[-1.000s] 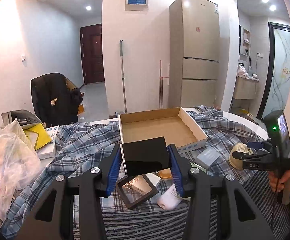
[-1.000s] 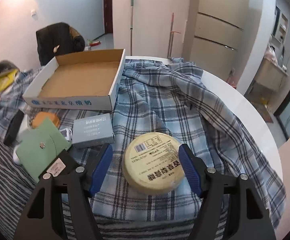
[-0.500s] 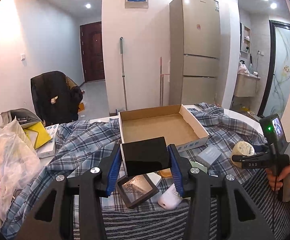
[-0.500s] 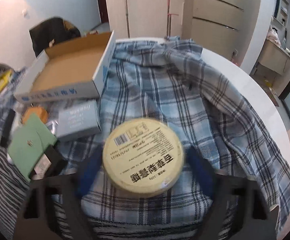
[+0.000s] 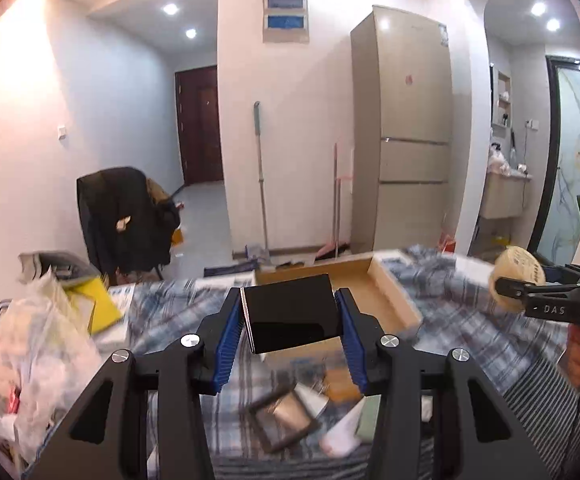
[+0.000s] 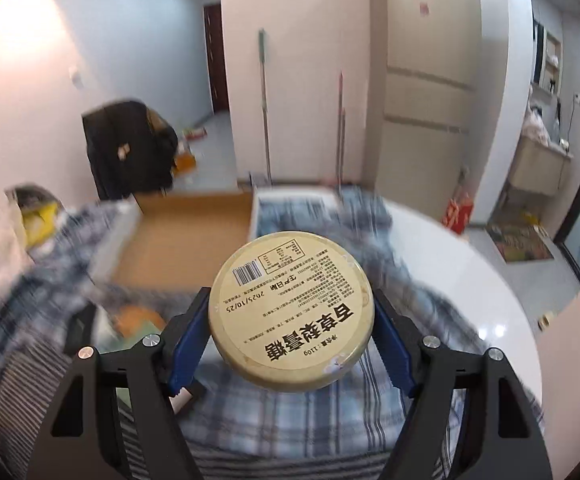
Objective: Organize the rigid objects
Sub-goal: 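Lift the black cube with the left gripper while the right gripper carries the tin toward the box, then lower the black cube into the cardboard box and open the left gripper, then lower the cream tin into the box and open the right gripper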
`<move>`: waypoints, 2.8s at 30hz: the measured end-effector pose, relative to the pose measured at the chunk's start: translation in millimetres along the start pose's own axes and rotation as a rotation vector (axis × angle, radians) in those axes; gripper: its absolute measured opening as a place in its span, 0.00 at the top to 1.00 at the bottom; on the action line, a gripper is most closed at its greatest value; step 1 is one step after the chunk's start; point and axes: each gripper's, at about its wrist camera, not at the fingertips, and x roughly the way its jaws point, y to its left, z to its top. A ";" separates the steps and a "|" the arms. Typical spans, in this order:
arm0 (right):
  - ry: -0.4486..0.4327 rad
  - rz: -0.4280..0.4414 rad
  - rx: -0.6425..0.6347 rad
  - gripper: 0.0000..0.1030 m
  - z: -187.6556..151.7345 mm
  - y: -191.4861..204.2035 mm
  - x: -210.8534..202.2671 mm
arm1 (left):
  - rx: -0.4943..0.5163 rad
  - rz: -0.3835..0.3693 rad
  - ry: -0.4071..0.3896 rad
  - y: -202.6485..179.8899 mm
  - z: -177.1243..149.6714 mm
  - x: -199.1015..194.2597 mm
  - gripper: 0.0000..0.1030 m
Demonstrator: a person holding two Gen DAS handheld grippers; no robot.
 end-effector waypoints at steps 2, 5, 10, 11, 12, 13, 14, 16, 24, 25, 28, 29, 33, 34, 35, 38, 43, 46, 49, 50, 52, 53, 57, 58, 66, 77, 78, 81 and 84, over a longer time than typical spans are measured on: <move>-0.036 0.023 0.011 0.28 17.4 12.1 -5.5 | -0.022 -0.023 -0.013 -3.5 16.1 4.6 0.53; -0.065 0.049 0.040 0.28 44.3 32.3 -3.5 | -0.077 -0.067 -0.008 -5.1 49.6 19.3 0.53; -0.100 0.098 0.138 0.28 78.7 47.5 13.9 | -0.089 -0.024 -0.120 -10.7 90.6 27.1 0.53; -0.106 0.105 0.156 0.28 81.6 48.0 18.8 | -0.076 -0.008 -0.127 -11.9 89.3 29.6 0.53; -0.110 0.110 0.164 0.28 83.6 49.3 25.3 | -0.070 0.003 -0.126 -11.7 86.2 33.5 0.53; -0.111 0.113 0.163 0.28 83.6 51.1 31.8 | -0.062 0.010 -0.113 -11.0 80.7 40.8 0.53; -0.109 0.115 0.157 0.28 82.4 53.2 40.0 | -0.047 0.011 -0.089 -10.1 74.6 50.1 0.53; -0.086 0.110 0.148 0.28 75.6 56.0 60.3 | -0.026 0.025 -0.047 -3.6 63.2 73.5 0.53; 0.099 0.095 0.120 0.28 39.2 55.5 136.5 | -0.035 0.001 0.263 11.2 25.4 169.1 0.53; 0.116 0.089 0.117 0.28 37.1 54.0 141.8 | -0.040 0.000 0.301 10.0 19.4 178.5 0.53; 0.159 0.093 0.107 0.28 31.4 52.9 152.6 | -0.042 -0.021 0.415 5.2 1.5 203.6 0.53; 0.172 0.091 0.100 0.28 30.8 53.9 155.2 | -0.040 -0.031 0.441 3.4 -3.5 208.6 0.53; 0.188 0.086 0.071 0.28 26.5 56.6 158.4 | -0.058 -0.055 0.532 5.2 -25.4 230.9 0.53; 0.190 0.084 0.064 0.28 25.8 58.3 159.0 | -0.051 -0.047 0.548 5.1 -28.9 234.9 0.53; 0.192 0.082 0.058 0.28 24.8 59.4 160.1 | -0.041 -0.043 0.558 4.2 -32.0 237.5 0.53; 0.203 0.084 0.046 0.28 22.7 61.9 164.1 | -0.013 -0.017 0.588 4.1 -39.1 243.7 0.53; 0.225 0.075 0.032 0.28 18.4 63.6 172.0 | 0.024 0.006 0.606 1.4 -44.7 246.6 0.53; 0.237 0.073 0.028 0.28 17.7 63.9 176.1 | 0.028 -0.012 0.643 -0.6 -49.7 251.2 0.53; 0.247 0.074 0.019 0.28 16.5 64.2 180.2 | 0.012 -0.020 0.679 1.0 -55.2 257.1 0.53; 0.251 0.074 0.017 0.28 15.7 64.7 181.4 | 0.020 -0.014 0.681 0.8 -56.6 258.2 0.53; 0.263 0.081 0.015 0.28 14.3 65.2 184.4 | 0.026 -0.013 0.687 0.0 -58.6 259.7 0.53; 0.268 0.083 0.015 0.28 13.2 65.6 185.4 | 0.024 -0.019 0.689 -0.1 -58.9 260.3 0.53; 0.282 0.085 0.015 0.28 11.1 64.6 188.6 | 0.020 -0.012 0.698 0.2 -58.6 262.6 0.53; 0.282 0.084 0.018 0.28 11.3 63.8 188.7 | 0.019 -0.011 0.695 0.0 -57.9 262.6 0.53; 0.288 0.098 0.018 0.28 10.2 63.7 190.1 | 0.022 -0.019 0.603 1.6 -44.1 251.2 0.23; 0.279 0.073 -0.048 0.28 6.8 73.2 191.4 | -0.096 0.034 0.251 21.9 4.1 195.8 0.19; 0.279 0.076 -0.056 0.28 6.4 74.7 191.3 | -0.108 0.056 0.215 23.4 6.8 190.7 0.18; 0.277 0.070 -0.061 0.28 5.3 75.8 191.3 | -0.129 0.083 0.086 28.9 16.8 168.1 0.17; 0.275 0.068 -0.066 0.28 5.3 76.1 191.7 | -0.151 0.070 -0.025 32.5 25.7 148.1 0.13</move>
